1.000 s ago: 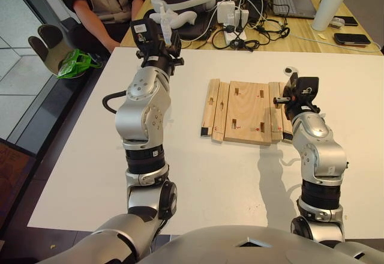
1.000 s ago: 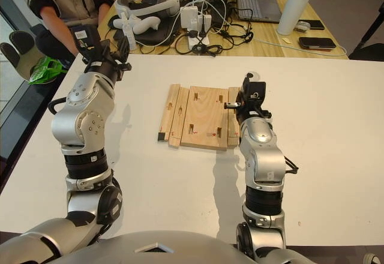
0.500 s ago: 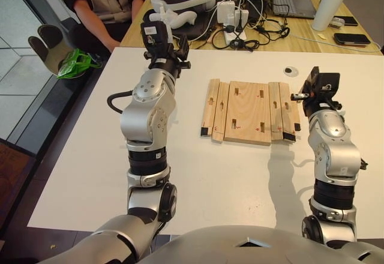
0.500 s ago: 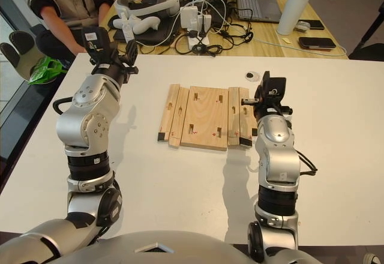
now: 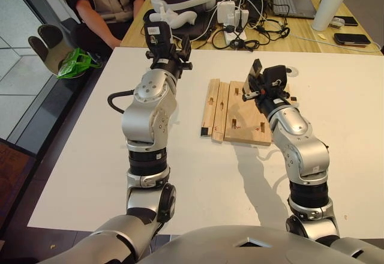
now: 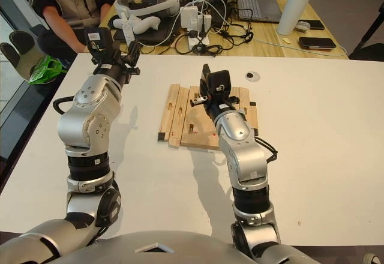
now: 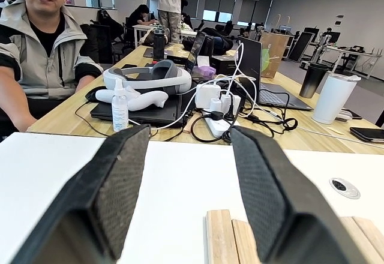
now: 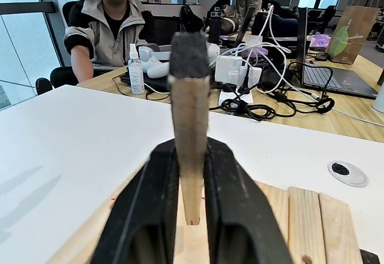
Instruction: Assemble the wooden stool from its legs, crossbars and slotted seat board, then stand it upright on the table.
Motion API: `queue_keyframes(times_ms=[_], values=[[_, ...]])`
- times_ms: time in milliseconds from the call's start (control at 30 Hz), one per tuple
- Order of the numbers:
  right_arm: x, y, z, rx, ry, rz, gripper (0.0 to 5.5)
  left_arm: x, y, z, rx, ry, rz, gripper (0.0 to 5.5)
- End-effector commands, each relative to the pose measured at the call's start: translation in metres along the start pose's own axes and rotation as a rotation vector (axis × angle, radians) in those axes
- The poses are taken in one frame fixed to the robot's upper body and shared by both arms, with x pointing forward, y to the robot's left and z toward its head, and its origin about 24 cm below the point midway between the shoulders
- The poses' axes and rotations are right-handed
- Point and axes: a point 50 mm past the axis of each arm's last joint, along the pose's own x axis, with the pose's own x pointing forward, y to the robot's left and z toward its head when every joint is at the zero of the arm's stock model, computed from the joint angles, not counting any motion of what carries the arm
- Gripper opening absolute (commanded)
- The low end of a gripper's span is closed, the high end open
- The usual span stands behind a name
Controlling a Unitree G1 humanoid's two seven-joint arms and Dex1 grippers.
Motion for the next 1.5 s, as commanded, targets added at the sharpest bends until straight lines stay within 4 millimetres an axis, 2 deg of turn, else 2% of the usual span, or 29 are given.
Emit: queue_keyframes(times_ms=[33, 200, 400, 633, 733, 967, 1167, 1333, 1500], values=[[0.009, -0.026, -0.005, 0.005, 0.029, -0.109, 0.4, 0.001, -0.002, -0.001, 0.008, 0.011, -0.006, 2.47], [0.019, -0.052, -0.019, 0.097, 0.117, -0.217, 0.4, 0.002, -0.004, -0.001, 0.012, 0.013, -0.018, 2.47], [0.018, -0.067, -0.028, 0.07, 0.187, -0.282, 0.4, 0.001, -0.004, -0.003, 0.015, 0.017, -0.019, 2.47], [0.012, -0.066, -0.037, 0.098, 0.248, -0.306, 0.4, 0.001, -0.004, -0.004, 0.017, 0.019, -0.023, 2.47], [0.012, -0.062, -0.033, 0.094, 0.235, -0.279, 0.4, 0.0, -0.002, -0.005, 0.019, 0.023, -0.017, 2.47], [0.007, -0.056, -0.038, 0.128, 0.259, -0.271, 0.4, -0.015, -0.003, -0.02, 0.03, 0.055, 0.001, 2.47], [0.004, -0.053, -0.045, 0.16, 0.287, -0.281, 0.4, -0.017, -0.006, -0.021, 0.032, 0.06, -0.012, 2.47], [0.011, -0.061, -0.041, 0.091, 0.258, -0.278, 0.4, -0.018, -0.006, -0.022, 0.031, 0.064, -0.015, 2.47], [0.015, -0.066, -0.039, 0.087, 0.241, -0.294, 0.4, -0.017, -0.015, -0.022, 0.029, 0.068, -0.053, 2.47]])
